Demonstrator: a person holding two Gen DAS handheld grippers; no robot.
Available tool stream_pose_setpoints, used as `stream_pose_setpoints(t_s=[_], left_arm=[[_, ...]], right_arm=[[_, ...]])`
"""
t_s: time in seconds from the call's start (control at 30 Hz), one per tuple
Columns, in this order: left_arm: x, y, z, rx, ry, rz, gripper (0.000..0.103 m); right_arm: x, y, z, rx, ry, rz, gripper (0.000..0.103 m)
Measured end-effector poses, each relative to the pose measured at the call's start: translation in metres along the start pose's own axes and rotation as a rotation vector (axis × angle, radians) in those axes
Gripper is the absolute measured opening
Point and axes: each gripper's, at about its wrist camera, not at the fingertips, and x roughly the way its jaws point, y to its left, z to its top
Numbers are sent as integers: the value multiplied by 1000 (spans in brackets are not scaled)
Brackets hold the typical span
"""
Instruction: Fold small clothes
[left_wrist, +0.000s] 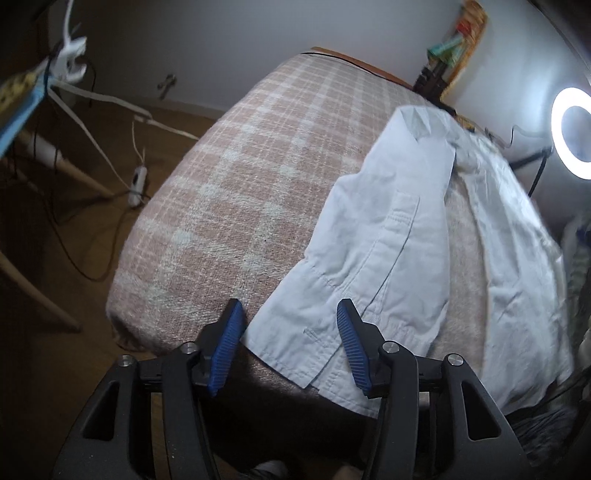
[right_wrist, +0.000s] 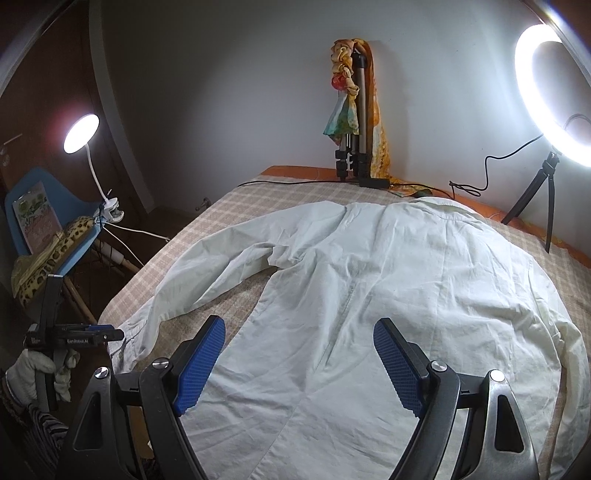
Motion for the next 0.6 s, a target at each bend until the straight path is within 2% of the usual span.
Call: stream_pose_setpoints(t_s=[0.07, 0.2, 0.27, 0.37, 0.47, 0.6], left_arm=[[0, -7, -2, 55, -9, 4, 5], [-6, -8, -1, 55, -44, -34, 2], [-20, -6, 3, 56, -102, -36, 2], [-45, 3, 13, 47, -212, 17, 2], [-69, 23, 23, -30, -308, 32, 2], [-88, 32, 35, -61, -391, 24, 2]], right_arm=[[3, 2, 4, -8, 2, -4, 85], [12, 10, 18, -23, 8, -3, 85], [18, 14, 28, -29, 18, 12, 85], [33, 19, 46, -35, 55, 59, 85], [59, 15, 67, 6, 121, 111, 85], [106, 12, 97, 54, 256, 195, 85]])
